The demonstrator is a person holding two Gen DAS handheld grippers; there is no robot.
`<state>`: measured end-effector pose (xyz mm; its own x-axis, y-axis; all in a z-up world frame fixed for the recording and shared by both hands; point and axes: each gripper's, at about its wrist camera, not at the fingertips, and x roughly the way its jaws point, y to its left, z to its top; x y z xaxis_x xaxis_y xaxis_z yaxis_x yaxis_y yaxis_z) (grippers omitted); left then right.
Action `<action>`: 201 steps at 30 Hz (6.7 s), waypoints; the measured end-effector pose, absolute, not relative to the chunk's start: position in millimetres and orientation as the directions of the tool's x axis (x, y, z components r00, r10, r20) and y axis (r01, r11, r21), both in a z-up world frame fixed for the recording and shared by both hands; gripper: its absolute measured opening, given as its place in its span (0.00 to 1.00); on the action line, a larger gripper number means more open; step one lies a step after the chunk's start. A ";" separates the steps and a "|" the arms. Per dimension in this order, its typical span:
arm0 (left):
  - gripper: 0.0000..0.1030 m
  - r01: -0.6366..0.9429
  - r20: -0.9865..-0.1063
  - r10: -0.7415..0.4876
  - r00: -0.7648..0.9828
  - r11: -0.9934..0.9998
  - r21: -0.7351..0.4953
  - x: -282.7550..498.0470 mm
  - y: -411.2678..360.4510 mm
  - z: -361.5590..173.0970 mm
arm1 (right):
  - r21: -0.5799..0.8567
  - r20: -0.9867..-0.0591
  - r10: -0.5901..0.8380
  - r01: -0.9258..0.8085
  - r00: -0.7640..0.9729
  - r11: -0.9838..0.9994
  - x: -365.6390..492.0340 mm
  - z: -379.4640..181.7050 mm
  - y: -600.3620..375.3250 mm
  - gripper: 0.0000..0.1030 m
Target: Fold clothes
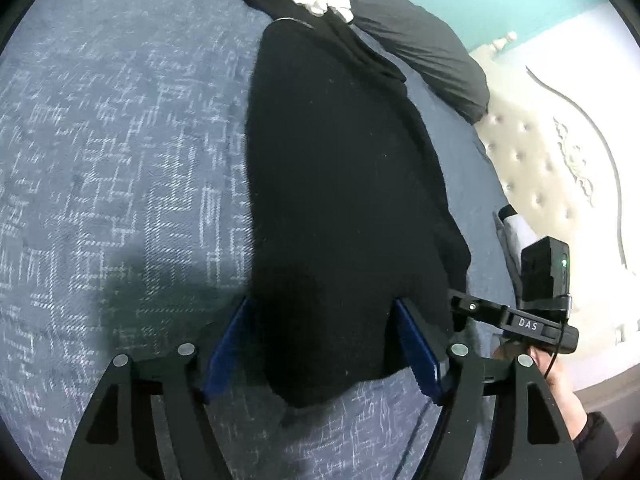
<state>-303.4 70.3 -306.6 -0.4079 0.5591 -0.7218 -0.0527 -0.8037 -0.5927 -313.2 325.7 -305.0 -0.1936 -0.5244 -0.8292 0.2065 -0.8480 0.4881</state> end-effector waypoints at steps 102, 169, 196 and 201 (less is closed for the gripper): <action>0.51 -0.390 -0.616 0.686 -0.387 -0.727 -0.565 -358.3 325.2 -7.3 | 0.563 -0.589 -0.688 0.396 -0.424 -0.726 -331.6 5.3 569.4 0.17; 0.51 -0.486 -0.720 0.676 -0.156 -0.687 -0.540 -332.5 693.4 -129.0 | 0.323 -0.714 -0.252 0.012 -0.653 -0.946 -255.2 -63.8 905.5 0.23; 0.48 -0.626 -0.770 0.608 -0.191 -0.680 -0.382 -292.9 719.4 -154.5 | 0.367 -0.768 -0.293 -0.018 -0.569 -0.930 -295.3 -129.5 908.8 0.00; 0.48 -0.626 -0.771 0.607 -0.194 -0.682 -0.379 -291.8 718.9 -151.4 | 0.268 -0.841 -0.267 0.066 -0.471 -0.961 -348.1 -126.2 890.9 0.00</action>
